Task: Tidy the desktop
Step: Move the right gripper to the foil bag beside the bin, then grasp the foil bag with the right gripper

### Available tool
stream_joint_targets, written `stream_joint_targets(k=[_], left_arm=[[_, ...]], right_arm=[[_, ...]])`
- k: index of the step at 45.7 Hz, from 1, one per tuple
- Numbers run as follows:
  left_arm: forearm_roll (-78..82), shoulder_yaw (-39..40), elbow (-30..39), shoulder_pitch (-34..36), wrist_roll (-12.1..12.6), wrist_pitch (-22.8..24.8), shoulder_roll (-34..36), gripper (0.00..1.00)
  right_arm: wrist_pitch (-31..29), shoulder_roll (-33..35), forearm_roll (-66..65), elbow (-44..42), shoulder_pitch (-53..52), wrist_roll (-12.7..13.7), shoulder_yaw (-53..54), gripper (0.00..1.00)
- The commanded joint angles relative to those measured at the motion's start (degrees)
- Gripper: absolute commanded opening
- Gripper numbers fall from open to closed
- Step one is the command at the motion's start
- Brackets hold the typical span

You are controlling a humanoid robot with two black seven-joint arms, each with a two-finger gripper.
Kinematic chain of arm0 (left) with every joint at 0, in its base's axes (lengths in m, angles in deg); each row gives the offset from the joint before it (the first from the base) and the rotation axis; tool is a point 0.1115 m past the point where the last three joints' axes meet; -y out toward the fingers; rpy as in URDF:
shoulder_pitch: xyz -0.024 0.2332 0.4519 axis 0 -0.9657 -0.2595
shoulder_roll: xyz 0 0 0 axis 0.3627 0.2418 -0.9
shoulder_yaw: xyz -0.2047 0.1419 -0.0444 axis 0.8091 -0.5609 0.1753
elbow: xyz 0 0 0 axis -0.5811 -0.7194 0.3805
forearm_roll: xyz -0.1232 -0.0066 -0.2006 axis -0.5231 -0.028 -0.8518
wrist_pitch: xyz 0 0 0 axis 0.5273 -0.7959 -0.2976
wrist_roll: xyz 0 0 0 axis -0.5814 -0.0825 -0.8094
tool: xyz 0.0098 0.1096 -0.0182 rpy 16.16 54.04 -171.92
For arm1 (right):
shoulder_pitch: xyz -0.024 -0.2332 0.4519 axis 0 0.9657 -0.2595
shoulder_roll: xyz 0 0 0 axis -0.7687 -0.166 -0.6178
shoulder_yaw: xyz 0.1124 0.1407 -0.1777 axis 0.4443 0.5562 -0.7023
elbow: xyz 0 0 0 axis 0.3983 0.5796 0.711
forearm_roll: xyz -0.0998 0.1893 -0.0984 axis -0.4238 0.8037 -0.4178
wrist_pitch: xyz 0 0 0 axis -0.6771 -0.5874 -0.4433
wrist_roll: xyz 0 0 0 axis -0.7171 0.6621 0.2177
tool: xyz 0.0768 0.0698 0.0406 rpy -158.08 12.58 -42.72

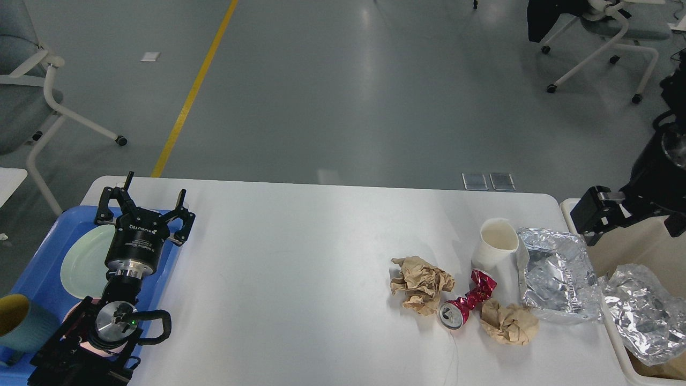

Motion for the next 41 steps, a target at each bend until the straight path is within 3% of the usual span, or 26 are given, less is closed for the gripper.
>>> stream_joint_targets(k=[1,12,19,28,34,41], left_arm=[[0.0,0.0,0.0,0.0,0.0,0.0,0.0,0.96],[0.0,0.0,0.0,0.0,0.0,0.0,0.0,0.96],[0.0,0.0,0.0,0.1,0.1,0.0,0.1,0.96],[0.0,0.0,0.0,0.1,0.1,0.0,0.0,0.96],[0.0,0.0,0.0,0.1,0.1,0.0,0.0,0.96],[0.0,0.0,0.0,0.1,0.1,0.0,0.0,0.96]], right_arm=[[3.4,2.9,2.0,-3.1,8.0,0.1,0.0,0.99],[15.0,7.4,26.9,-14.0,32.7,0.3,-1.0,0.95],[28.8,10.9,43.1,-16.5,44.6,0.3,6.1,0.96],[30.0,13.9,45.9,-27.4,59.6,0.3,18.2,1.00],[34.5,13.9,47.0,-32.9,69.4,0.3,27.7,0.99],[39.5,13.1,47.0,-36.2,74.1,0.3,31.1,1.00]])
